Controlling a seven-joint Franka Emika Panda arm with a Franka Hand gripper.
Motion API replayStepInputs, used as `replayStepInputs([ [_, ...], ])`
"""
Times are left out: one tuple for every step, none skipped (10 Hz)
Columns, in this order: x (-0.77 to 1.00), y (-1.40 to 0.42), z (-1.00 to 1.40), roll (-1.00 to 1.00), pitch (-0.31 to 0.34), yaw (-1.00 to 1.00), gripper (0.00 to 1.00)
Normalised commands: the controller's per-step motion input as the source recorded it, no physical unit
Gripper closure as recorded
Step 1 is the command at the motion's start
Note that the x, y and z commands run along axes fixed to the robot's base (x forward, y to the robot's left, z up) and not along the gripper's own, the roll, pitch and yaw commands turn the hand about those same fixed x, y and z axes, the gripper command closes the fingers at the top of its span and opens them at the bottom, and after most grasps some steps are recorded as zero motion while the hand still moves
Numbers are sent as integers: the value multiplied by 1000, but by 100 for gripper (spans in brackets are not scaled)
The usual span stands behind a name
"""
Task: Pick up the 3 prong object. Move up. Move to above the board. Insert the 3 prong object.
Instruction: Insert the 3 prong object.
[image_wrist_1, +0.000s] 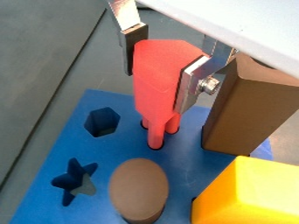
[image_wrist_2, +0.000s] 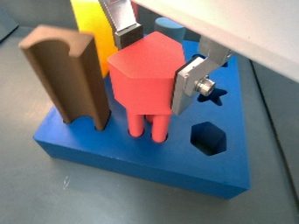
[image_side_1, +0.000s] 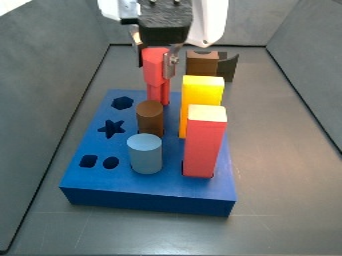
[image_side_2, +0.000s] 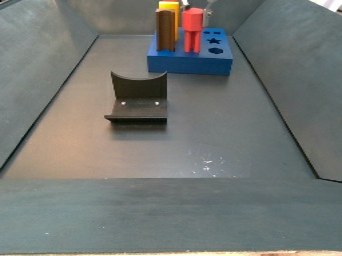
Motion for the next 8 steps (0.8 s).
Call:
replayStepInputs([
  [0, 0, -329, 40, -13, 0, 100],
  [0, -26, -551, 24, -86, 0, 100],
  [-9, -117, -729, 46, -130, -51, 100],
  [-57, -186, -791, 94, -169, -34, 100],
  [-91, -214, -723, 121, -169, -26, 100],
  [0, -123, -369, 0, -213, 0, 100],
  [-9, 0, -451, -130, -313, 0, 100],
  [-54, 151, -311, -197, -343, -11, 100],
])
